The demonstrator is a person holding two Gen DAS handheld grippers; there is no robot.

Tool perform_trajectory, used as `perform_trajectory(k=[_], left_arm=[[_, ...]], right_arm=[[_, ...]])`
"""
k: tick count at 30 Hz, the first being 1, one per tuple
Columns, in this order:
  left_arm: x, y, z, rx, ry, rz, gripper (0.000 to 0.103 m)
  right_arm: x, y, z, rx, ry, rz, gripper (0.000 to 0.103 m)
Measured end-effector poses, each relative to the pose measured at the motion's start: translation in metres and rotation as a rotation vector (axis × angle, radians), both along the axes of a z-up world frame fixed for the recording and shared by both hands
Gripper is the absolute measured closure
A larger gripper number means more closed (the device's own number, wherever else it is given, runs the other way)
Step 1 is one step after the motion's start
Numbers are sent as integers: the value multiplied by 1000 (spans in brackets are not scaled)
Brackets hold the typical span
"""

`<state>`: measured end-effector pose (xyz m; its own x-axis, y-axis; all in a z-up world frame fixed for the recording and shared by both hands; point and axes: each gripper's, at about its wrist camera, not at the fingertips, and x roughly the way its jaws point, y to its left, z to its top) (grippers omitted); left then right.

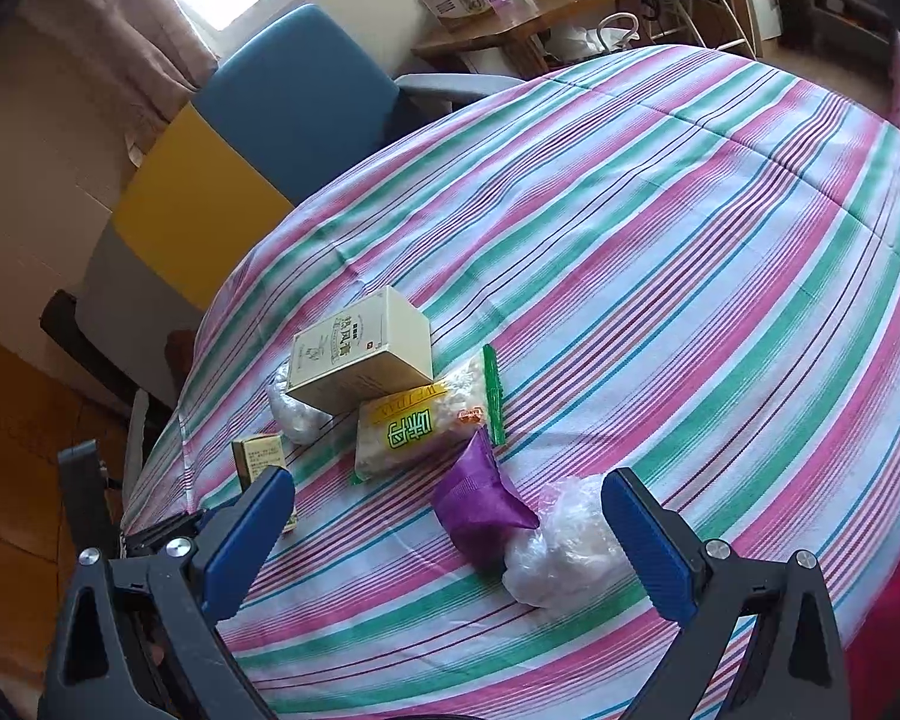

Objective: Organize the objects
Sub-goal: 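Grasp the green box with the left gripper while the right gripper grasps the clear plastic bundle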

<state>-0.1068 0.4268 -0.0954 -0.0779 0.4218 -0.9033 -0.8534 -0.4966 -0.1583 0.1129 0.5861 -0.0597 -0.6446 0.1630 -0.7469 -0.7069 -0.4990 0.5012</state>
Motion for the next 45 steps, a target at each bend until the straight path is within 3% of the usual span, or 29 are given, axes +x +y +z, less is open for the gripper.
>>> perform_trajectory(k=[11, 19, 26, 29, 31, 39, 40, 45], left_arm=[[51, -79, 51, 129, -19, 79, 72], [76, -139, 73, 190, -33, 115, 72], [82, -184, 78, 225, -46, 172, 72], [83, -203, 77, 236, -49, 198, 72], [83, -215, 76, 244, -56, 217, 72], [82, -255, 69, 260, -77, 286, 72], [81, -262, 69, 263, -76, 301, 72], [73, -300, 69, 280, -76, 409, 72]], right_arm=[[6, 7, 2, -35, 77, -4, 0], [-15, -8, -6, 20, -50, 79, 7], [27, 17, -5, -13, -25, -129, 7], [26, 19, -18, -45, -140, -141, 17], [22, 20, -26, -64, -189, -135, 30], [3, 6, -39, -33, -300, -31, 40], [0, 4, -41, -27, -321, -19, 53], [-9, -4, -43, 15, -366, 34, 56]])
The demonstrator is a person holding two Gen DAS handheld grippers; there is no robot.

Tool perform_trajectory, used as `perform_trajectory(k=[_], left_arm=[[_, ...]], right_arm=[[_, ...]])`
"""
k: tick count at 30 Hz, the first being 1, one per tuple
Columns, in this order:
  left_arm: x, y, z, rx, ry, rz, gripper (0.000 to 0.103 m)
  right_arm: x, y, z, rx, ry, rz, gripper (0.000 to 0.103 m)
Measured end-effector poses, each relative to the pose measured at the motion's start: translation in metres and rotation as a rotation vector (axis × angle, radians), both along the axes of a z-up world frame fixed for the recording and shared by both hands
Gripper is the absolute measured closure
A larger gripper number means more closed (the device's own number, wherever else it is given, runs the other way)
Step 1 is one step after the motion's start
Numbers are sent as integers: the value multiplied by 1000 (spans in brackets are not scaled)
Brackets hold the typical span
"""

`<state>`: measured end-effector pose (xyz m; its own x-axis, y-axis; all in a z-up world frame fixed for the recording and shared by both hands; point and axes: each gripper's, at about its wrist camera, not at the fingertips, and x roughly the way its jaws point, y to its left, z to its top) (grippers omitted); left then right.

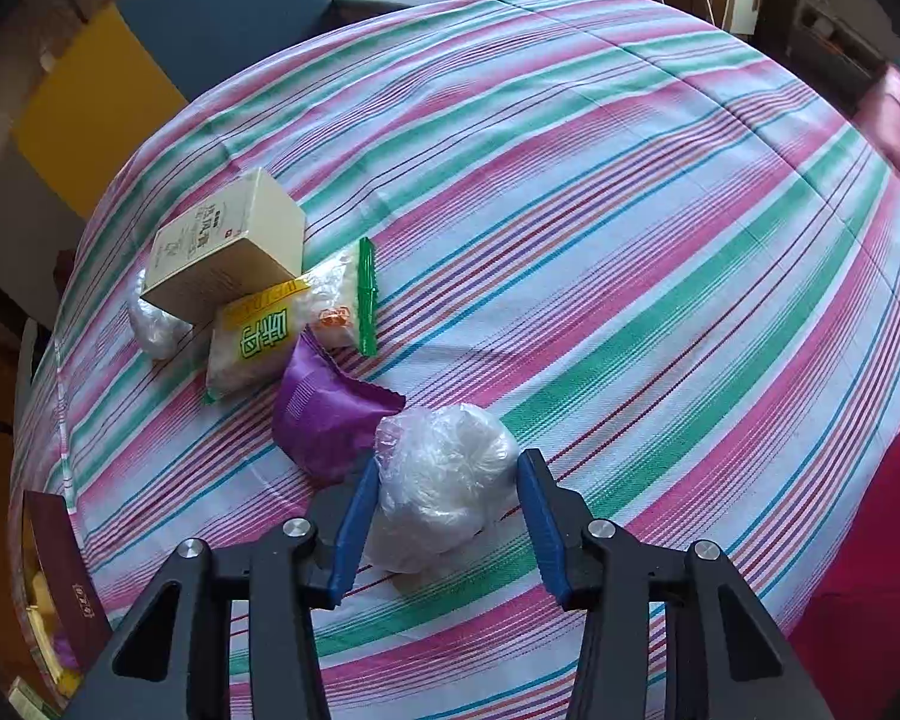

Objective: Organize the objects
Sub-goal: 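Grasp the green box with the left gripper while the right gripper grasps the clear plastic bundle, then carry the green box into the gold tray and release it with the left gripper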

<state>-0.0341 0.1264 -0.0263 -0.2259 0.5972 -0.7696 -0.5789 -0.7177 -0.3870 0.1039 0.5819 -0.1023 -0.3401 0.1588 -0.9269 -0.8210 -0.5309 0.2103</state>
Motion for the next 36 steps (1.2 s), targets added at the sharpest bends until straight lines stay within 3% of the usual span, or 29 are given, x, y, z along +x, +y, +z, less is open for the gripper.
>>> perform_trajectory(k=[8, 12, 17, 22, 29, 36], left_arm=[[-17, -102, 7, 4, -27, 272, 72], [-24, -129, 4, 0, -47, 359, 72], [-31, -111, -13, -44, -102, 302, 72], [-42, -79, -39, -146, -167, 249, 72], [-54, -73, -66, -248, -224, 297, 72], [-60, -69, -80, -298, -241, 318, 72]], right_arm=[[-4, -1, 1, 10, -15, 15, 56], [-8, -4, 1, 18, -20, 32, 56], [-9, -5, 1, 18, -17, 45, 56], [-10, -7, 2, 18, -12, 60, 56], [-12, -9, 2, 22, -13, 72, 56], [-13, -11, 3, 28, -21, 83, 56]])
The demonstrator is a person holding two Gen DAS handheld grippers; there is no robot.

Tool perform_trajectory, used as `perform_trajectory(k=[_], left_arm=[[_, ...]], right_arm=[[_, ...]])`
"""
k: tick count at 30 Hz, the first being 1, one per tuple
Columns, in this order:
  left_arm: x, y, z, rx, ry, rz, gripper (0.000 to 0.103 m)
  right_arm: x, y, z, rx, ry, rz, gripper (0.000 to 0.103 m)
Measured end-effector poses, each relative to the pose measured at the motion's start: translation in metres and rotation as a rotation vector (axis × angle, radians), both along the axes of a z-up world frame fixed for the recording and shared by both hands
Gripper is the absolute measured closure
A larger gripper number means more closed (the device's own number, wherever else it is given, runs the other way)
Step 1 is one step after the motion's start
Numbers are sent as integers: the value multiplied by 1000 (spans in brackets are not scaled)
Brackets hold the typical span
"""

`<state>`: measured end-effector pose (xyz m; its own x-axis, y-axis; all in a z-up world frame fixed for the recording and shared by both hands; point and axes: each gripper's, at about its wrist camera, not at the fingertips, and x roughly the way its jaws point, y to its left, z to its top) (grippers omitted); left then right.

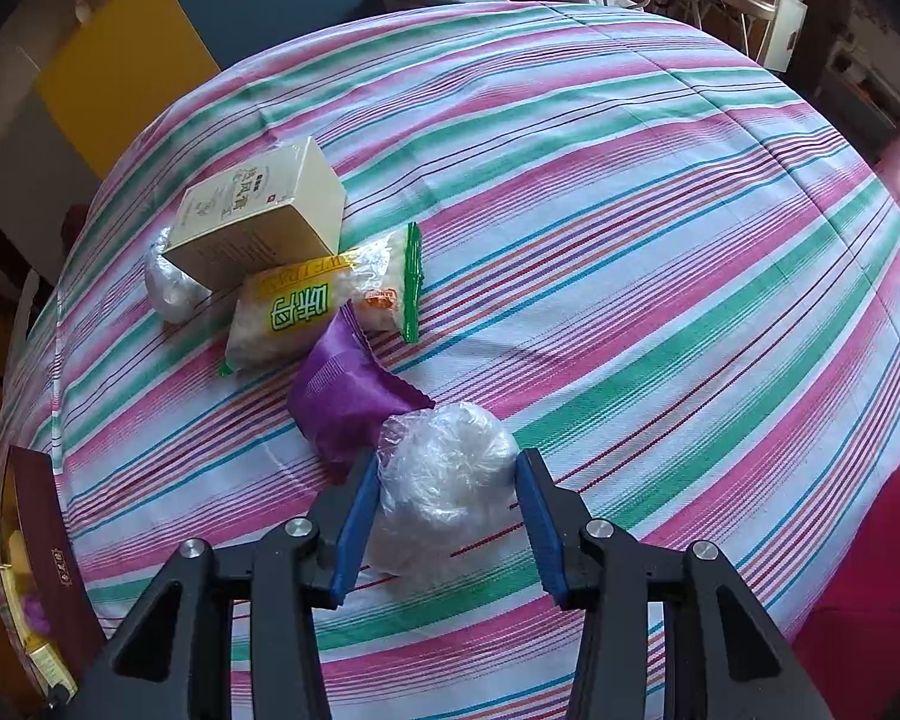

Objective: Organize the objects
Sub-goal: 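Carry the green box into the gold tray and release it with the left gripper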

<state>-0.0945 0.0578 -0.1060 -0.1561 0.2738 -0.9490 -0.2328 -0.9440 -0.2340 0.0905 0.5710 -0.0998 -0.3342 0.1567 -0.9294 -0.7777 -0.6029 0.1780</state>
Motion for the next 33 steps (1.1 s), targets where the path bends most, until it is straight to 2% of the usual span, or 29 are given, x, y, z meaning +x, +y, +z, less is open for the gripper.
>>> perform_trajectory(k=[7, 12, 18, 19, 22, 24, 27, 29, 30, 33], left_arm=[[5, -1, -6, -8, -2, 19, 65], [16, -4, 5, 2, 51, 20, 60], [29, -14, 25, -27, 182, 17, 60], [34, -15, 29, -37, 216, 14, 60], [36, -22, 41, -41, 281, 9, 60], [35, -22, 45, -45, 301, 2, 60], [46, -24, 49, -52, 329, -11, 60], [43, -17, 49, -52, 334, -21, 60], [41, -12, 52, -50, 334, -24, 60], [42, -8, 54, -46, 337, -27, 60]], right_arm=[[-2, -1, 0, 18, -7, 13, 58], [1, 2, 2, 19, 8, -10, 59], [11, 7, 11, 42, 46, -53, 63], [11, 7, 11, 44, 44, -54, 80], [7, 5, 8, 49, 26, -35, 79], [4, 3, 7, 57, 9, -23, 78], [7, 6, 6, 34, 31, -42, 75], [11, 10, 4, 12, 39, -69, 65], [12, 12, 2, -1, 34, -81, 56], [13, 14, -3, -26, 19, -94, 44]])
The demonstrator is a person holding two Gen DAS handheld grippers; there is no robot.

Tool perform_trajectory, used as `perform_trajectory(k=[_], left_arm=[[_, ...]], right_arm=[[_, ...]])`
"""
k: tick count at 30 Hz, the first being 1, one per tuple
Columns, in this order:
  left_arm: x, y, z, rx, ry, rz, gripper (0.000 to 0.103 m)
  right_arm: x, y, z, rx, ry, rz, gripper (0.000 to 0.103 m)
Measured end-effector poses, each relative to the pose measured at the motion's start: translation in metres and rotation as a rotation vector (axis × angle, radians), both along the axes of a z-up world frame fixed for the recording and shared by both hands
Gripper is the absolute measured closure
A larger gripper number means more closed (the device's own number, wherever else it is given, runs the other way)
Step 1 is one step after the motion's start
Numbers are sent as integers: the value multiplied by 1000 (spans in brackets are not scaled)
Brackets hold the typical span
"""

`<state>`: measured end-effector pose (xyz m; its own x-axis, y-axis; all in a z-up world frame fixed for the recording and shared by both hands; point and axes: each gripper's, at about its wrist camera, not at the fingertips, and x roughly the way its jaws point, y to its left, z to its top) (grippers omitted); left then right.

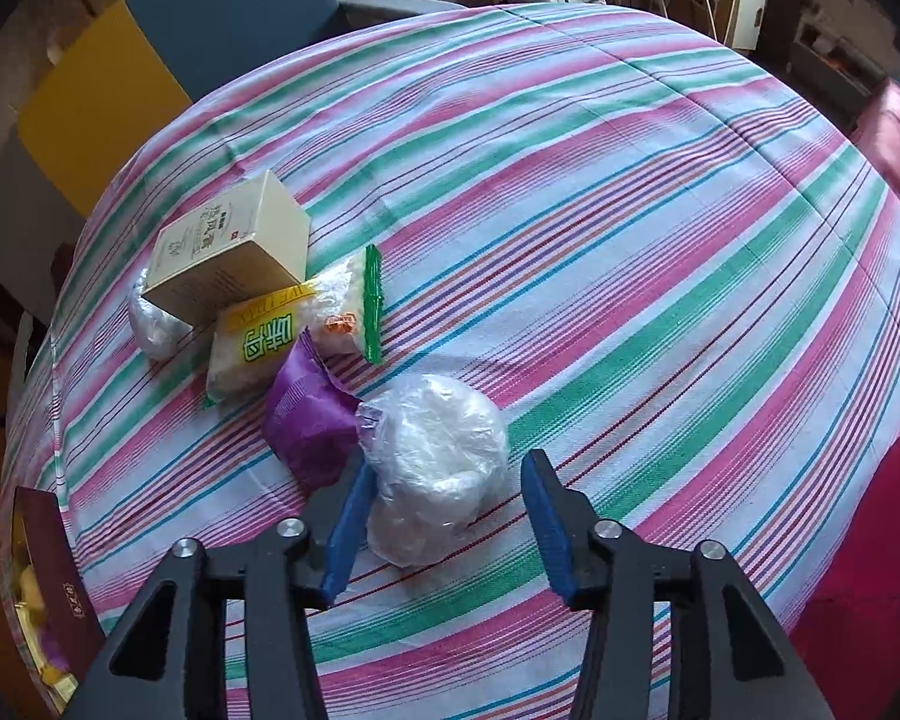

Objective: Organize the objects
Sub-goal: 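Carry the green box into the gold tray and release it with the left gripper, then carry the clear plastic bundle into the gold tray and release it with the right gripper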

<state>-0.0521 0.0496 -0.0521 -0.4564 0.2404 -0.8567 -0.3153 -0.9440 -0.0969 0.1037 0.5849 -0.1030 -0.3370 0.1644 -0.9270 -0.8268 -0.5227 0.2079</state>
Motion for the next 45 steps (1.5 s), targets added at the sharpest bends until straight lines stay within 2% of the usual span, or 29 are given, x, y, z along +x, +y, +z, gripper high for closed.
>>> perform_trajectory(k=[2, 4, 6, 11, 16, 19, 22, 28, 30, 34, 39, 45], left_arm=[[3, -1, 1, 12, -5, -1, 60], [3, -1, 0, 17, -8, -3, 60], [4, -1, -1, 23, -12, -4, 60], [4, -1, -1, 41, -13, -6, 60], [5, -5, 3, 48, 5, -4, 60], [10, -9, 6, 27, 40, -4, 60], [12, -15, 8, 23, 66, 6, 60], [10, -42, 10, 56, 80, 68, 60], [9, -52, 8, 60, 78, 92, 60], [9, -71, 2, 69, 64, 129, 60], [9, -87, -6, 82, 42, 156, 60], [8, -89, -12, 94, 28, 155, 60]], right_arm=[[-2, -1, -2, -8, -7, 11, 45], [-5, -3, -4, -14, -5, 29, 61], [-6, -4, -1, 5, -5, 33, 66], [11, -1, 17, 57, 85, -31, 67], [21, -19, 48, 156, 227, 0, 67], [5, -45, 65, 170, 280, 113, 67], [-20, -90, 85, 179, 321, 278, 67], [-83, -233, 123, 165, 392, 783, 66], [-95, -282, 119, 126, 379, 926, 66], [-120, -369, 84, 57, 274, 1154, 66], [-139, -430, 36, -18, 152, 1269, 65], [-141, -452, 11, -73, 105, 1304, 60]])
